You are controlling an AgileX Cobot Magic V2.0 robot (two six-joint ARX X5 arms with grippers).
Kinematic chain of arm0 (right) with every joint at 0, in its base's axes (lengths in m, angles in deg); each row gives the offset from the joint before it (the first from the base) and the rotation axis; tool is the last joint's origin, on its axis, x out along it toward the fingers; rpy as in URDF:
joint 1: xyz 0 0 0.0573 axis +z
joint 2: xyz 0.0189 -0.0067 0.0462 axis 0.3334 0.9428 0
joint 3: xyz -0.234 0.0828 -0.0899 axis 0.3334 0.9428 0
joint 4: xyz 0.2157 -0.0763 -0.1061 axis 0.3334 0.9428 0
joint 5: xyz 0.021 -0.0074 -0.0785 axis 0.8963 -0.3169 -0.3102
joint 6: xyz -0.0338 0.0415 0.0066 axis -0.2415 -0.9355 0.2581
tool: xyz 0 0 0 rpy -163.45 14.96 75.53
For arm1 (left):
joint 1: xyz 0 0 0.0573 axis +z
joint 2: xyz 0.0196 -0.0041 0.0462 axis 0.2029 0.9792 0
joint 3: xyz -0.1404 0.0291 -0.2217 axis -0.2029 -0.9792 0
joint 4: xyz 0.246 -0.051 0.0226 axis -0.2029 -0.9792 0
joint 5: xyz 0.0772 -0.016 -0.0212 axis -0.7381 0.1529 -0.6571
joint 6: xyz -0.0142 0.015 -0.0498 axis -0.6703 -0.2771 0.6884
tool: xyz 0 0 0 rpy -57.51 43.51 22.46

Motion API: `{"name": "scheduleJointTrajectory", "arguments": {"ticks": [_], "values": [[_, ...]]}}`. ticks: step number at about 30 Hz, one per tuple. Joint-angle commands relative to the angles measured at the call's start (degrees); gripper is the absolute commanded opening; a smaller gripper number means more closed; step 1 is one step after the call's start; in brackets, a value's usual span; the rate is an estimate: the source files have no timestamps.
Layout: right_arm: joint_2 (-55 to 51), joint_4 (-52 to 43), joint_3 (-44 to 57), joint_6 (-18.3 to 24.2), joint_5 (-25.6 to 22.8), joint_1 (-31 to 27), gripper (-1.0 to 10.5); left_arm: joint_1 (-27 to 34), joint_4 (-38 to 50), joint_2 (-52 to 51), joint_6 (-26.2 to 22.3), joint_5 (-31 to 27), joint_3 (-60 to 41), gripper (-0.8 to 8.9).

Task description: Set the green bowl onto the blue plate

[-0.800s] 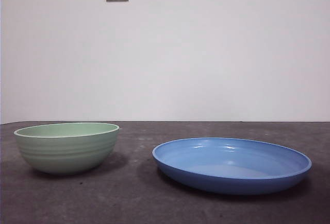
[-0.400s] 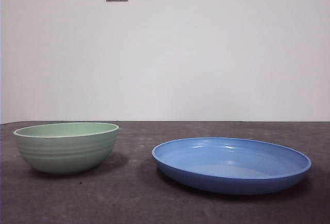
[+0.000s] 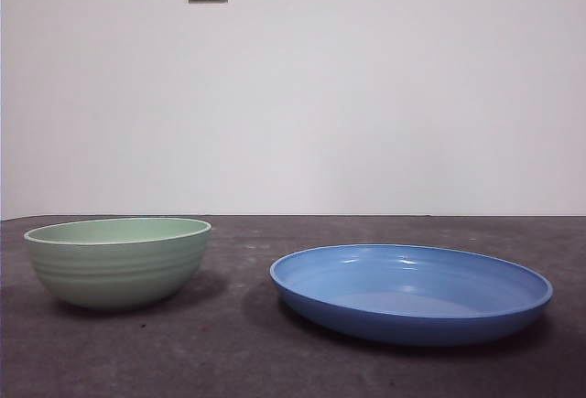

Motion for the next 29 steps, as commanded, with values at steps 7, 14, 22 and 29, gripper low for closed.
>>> {"name": "scheduleJointTrajectory", "arguments": {"ticks": [7,14,22,29], "values": [[11.3,11.8,-15.5,-1.2,9.5,0.0,0.1,-2.6,-7.2,12.9,1.9,12.2,16.8,0.16],[20.3,21.0,-26.8,-0.5,19.9,0.0,0.1,-5.5,-17.7,26.8,1.9,25.2,30.8,0.17],[28.5,26.8,-33.7,3.4,29.9,1.3,0.1,-9.9,-22.4,37.0,1.9,33.1,39.2,0.18],[29.9,26.4,-33.9,3.7,33.5,1.7,0.1,-11.0,-22.1,38.1,1.3,34.4,39.7,0.21]]}}
